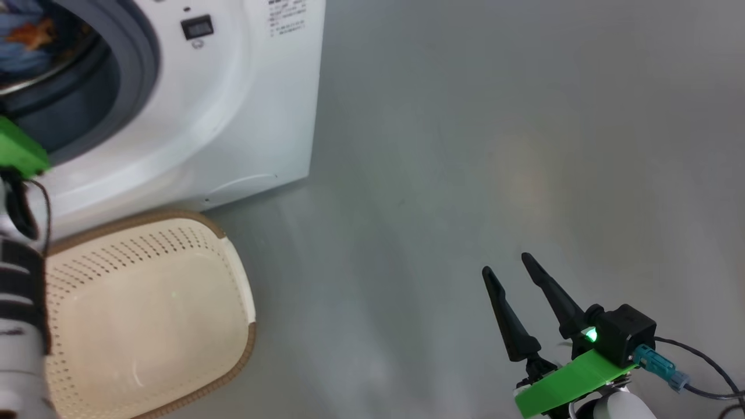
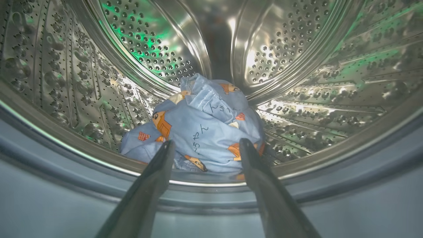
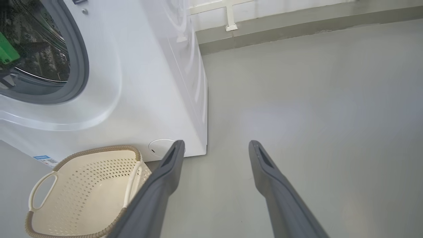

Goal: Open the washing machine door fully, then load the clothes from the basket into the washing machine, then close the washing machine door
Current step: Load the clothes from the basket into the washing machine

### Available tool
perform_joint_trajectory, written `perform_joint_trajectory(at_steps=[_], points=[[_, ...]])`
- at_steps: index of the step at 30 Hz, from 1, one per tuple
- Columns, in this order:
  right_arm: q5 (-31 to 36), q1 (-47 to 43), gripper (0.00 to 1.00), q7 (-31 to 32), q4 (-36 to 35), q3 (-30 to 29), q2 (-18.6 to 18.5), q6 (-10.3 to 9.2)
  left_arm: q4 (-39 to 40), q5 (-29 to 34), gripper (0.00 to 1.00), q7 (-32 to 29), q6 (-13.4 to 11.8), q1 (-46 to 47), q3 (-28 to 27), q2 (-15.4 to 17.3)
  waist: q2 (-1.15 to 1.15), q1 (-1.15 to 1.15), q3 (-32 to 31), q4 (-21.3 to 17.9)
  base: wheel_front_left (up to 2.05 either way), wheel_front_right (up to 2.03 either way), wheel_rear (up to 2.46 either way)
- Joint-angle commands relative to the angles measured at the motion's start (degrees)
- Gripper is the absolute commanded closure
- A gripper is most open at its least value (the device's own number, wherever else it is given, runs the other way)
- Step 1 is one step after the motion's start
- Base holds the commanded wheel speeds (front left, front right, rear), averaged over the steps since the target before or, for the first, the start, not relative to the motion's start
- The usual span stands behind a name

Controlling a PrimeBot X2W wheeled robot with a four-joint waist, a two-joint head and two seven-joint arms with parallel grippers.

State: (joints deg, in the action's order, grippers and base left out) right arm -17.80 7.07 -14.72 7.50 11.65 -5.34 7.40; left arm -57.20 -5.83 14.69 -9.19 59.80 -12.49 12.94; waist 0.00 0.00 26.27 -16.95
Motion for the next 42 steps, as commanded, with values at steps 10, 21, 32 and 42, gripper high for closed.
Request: perform_joint_trajectory(at_steps=[10, 21, 32, 42], points=[[-0.06, -0.12, 0.00, -0.28, -0.15, 0.36, 0.26, 0.09, 7.09, -0.41, 0.00, 0.30, 1.66, -12.29, -0.11, -2.27, 0.00, 0.00, -9.57, 4.95, 0.00, 0.00, 0.00], [1.05, -1.43, 0.00, -0.28, -0.26, -1.63, -0.81, 0.09, 18.02, -0.88, 0.00, 0.30, 5.25, -27.97, 1.23, -7.80, 0.00, 0.00, -16.61, 9.97, 0.00, 0.00, 0.00], [1.90, -4.95, 0.00, -0.28, -0.09, -3.42, -1.62, 0.09, 32.19, -2.89, 0.00, 0.30, 6.28, -46.88, 4.15, -9.93, 0.00, 0.00, -21.76, 13.62, 0.00, 0.00, 0.00], [2.07, -6.52, 0.00, -0.28, -0.32, -3.88, -1.38, 0.09, 45.24, -6.96, 0.00, 0.30, 2.44, -59.84, 8.53, -10.04, 0.00, 0.00, -24.00, 14.85, 0.00, 0.00, 0.00]])
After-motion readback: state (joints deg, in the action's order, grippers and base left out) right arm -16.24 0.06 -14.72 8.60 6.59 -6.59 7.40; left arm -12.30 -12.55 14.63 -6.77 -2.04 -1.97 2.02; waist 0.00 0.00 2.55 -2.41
